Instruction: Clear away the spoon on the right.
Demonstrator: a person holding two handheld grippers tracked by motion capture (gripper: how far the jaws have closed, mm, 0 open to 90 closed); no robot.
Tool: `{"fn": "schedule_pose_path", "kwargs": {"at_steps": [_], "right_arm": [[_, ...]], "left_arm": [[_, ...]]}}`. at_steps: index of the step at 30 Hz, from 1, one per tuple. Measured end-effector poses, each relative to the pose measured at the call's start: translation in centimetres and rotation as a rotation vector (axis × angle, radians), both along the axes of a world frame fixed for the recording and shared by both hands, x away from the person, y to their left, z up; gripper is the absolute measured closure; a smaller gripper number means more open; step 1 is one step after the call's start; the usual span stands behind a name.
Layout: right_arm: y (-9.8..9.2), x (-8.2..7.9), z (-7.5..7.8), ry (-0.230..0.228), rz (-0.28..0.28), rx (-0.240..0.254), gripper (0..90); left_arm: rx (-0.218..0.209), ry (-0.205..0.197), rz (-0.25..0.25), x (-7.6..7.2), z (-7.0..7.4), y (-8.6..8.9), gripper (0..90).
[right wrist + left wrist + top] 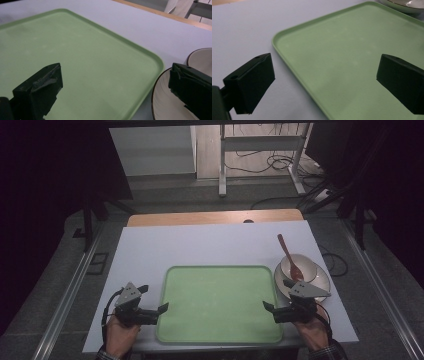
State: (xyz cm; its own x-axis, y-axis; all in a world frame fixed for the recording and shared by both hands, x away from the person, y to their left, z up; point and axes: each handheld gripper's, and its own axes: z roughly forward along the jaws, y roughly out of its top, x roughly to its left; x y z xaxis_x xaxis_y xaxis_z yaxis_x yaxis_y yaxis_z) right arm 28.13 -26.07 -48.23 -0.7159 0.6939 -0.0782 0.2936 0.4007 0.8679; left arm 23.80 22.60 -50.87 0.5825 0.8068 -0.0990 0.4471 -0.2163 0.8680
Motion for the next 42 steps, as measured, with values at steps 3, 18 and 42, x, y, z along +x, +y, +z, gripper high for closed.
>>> {"fn": "schedule_pose_path", "kwargs": {"at_steps": [3, 18, 42], "right_arm": [[0.2, 0.1, -0.1, 0.007, -0.008, -0.025, 0.0], [0.6, 0.0, -0.2, 0.033, -0.028, -0.027, 0.0], [0.2, 0.6, 1.3, 0.028, -0.051, 0.012, 0.0]], "left_arm": [[-0.01, -0.019, 0.015, -0.1, 0.1, 0.1, 1.1], [0.073, -0.007, -0.016, 0.0, -0.1, -0.8, 1.9], [0.003, -0.071, -0.007, -0.5, 0.3, -0.5, 1.6]]}}
